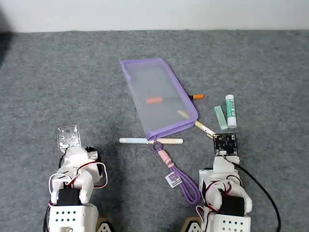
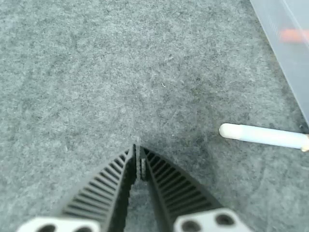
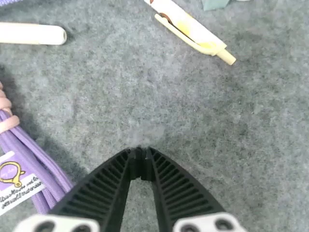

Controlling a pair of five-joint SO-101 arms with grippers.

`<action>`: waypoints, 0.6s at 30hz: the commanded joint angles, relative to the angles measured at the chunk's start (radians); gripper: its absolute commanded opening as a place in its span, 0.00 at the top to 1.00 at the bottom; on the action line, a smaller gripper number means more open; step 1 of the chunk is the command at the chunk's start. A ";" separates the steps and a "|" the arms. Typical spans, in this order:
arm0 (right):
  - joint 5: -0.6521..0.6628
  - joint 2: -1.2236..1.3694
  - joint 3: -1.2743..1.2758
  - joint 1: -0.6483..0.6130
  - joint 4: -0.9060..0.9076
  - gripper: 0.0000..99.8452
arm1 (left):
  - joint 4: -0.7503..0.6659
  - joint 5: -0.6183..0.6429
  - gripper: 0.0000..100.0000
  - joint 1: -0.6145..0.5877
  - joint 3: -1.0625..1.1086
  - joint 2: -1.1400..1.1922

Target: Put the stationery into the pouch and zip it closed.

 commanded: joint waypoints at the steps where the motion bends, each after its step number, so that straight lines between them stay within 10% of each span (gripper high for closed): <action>1: 0.011 -0.016 0.018 -0.015 0.004 0.99 | -0.021 -0.005 0.99 -0.003 -0.015 -0.012; 18: 0.149 -0.016 -0.060 0.065 -0.077 0.99 | -0.021 -0.005 0.99 -0.003 -0.015 -0.012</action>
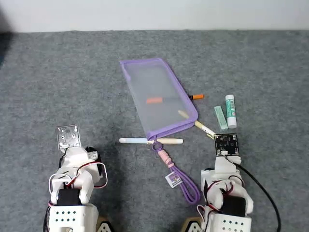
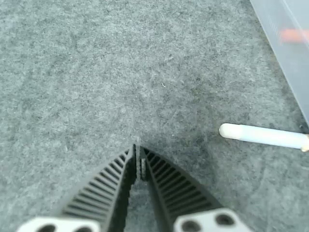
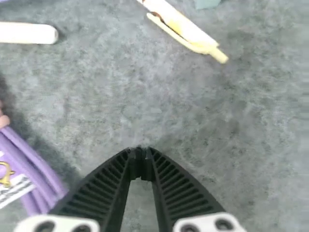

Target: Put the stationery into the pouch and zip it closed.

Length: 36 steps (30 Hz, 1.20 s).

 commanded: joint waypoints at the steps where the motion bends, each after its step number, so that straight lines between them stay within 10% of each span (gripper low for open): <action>1: 0.072 -0.010 -0.078 0.018 -0.065 0.99 | -0.021 -0.005 0.99 -0.003 -0.015 -0.012; 18: 0.072 0.533 -0.543 -0.414 -0.001 0.99 | -0.021 -0.005 0.99 -0.003 -0.015 -0.012; 36: 0.222 1.313 -0.970 -0.570 -0.038 0.91 | -0.021 -0.005 0.99 -0.003 -0.015 -0.012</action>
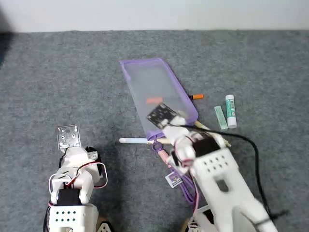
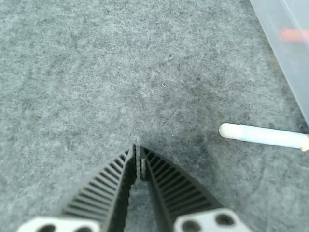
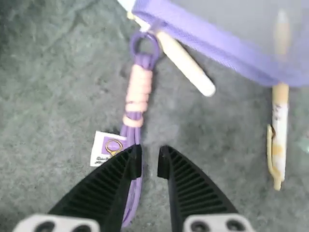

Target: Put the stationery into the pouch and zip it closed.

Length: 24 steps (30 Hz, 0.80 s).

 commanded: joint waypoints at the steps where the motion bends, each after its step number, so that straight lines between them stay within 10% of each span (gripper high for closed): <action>1: 0.015 0.136 -0.152 -0.035 -0.005 0.91 | -0.021 -0.005 0.99 -0.003 -0.015 -0.012; 24: -0.029 0.742 -0.565 -0.151 0.099 0.79 | -0.021 -0.005 0.99 -0.003 -0.015 -0.012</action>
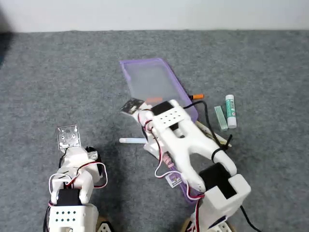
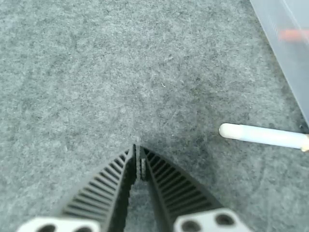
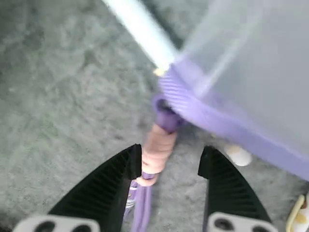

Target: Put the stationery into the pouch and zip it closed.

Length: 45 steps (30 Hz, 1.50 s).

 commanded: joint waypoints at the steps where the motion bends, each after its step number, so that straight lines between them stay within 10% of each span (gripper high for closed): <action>1: -0.015 -0.002 -0.048 -0.031 0.021 0.79 | -0.021 -0.005 0.99 -0.003 -0.015 -0.012; 18: -0.018 0.114 -0.043 -0.008 -0.018 0.99 | -0.021 -0.005 0.99 -0.003 -0.015 -0.012; 45: -0.060 -0.521 -0.041 -0.007 0.242 0.99 | -0.021 -0.005 0.99 -0.003 -0.015 -0.012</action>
